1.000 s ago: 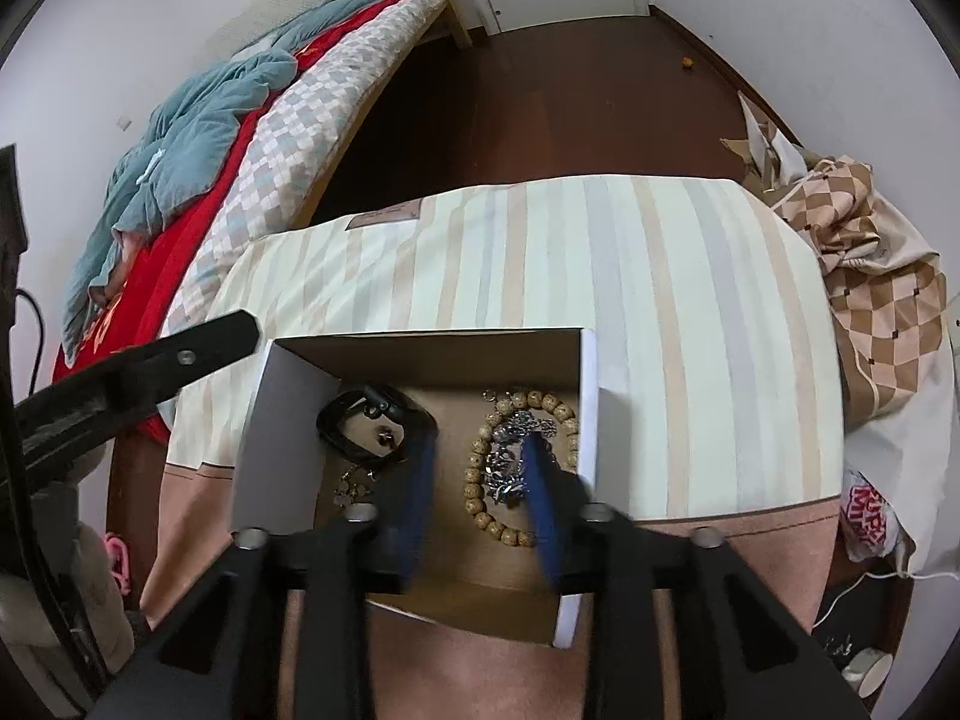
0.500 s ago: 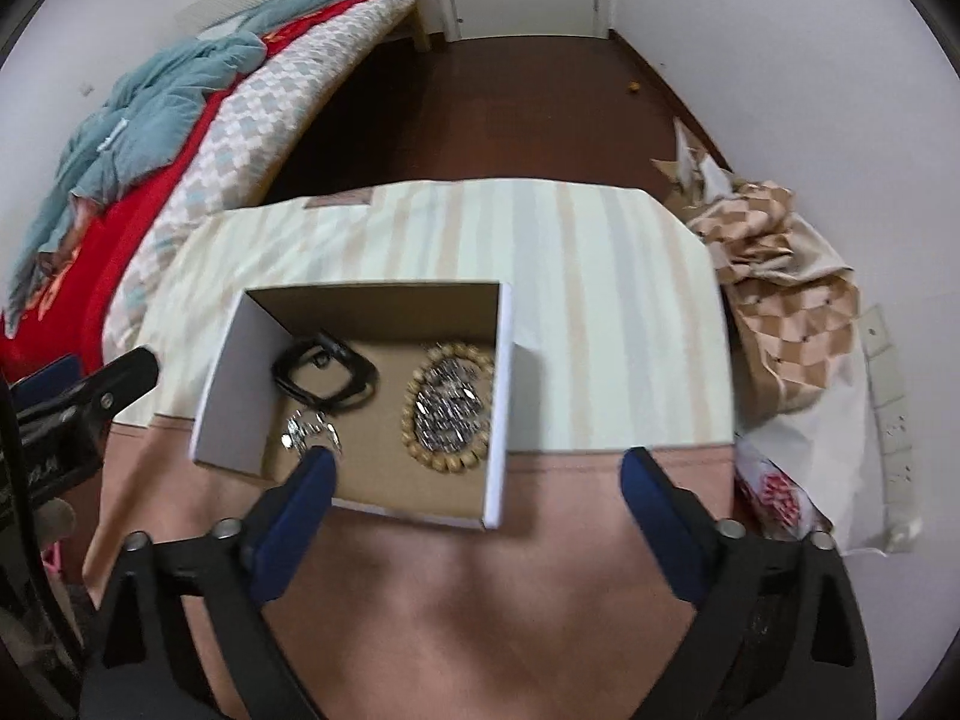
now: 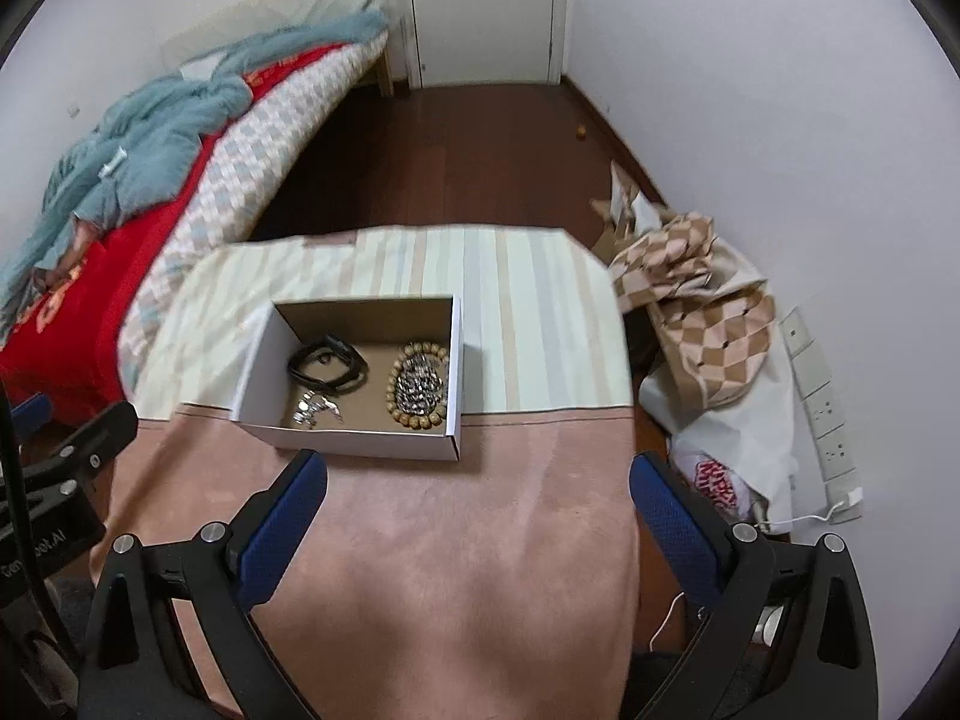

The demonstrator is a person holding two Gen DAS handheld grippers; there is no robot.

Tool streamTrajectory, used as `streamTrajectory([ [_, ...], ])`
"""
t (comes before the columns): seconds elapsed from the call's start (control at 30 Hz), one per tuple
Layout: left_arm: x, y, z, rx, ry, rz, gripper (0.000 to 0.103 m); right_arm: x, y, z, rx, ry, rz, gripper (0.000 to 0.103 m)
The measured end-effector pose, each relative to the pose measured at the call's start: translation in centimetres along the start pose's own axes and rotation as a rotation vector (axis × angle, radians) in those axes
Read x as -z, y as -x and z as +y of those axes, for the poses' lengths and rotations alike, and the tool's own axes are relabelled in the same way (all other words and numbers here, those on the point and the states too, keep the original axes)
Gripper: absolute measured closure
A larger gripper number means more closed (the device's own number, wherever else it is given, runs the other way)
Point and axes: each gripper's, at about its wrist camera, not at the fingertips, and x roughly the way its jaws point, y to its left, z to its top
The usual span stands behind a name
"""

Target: Organize jewelry

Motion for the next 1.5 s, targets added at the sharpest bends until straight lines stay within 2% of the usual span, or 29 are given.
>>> streamTrajectory([
  [0.33,0.5,9.7,0.3,0.021,0.023,-0.086,0.001,1.0,11.9,-0.6,-0.004,-0.009,-0.147,0.001],
  [0.5,0.9,12.5,0.4,0.025,0.025,-0.093,0.001,1.4,16.3,-0.6,-0.003,0.003,-0.197,0.0],
  [0.73,1.5,15.2,0.5,0.046,0.048,-0.099,0.001,1.6,20.4,0.1,0.001,0.037,-0.232,0.0],
  [1.07,1.3,17.3,0.2,0.036,0.036,-0.13,0.001,1.6,21.8,-0.2,-0.017,0.034,-0.225,0.0],
  [1.5,-0.5,13.3,-0.4,0.011,0.052,-0.072,0.001,-0.7,16.2,-0.4,0.016,0.021,-0.161,0.0],
])
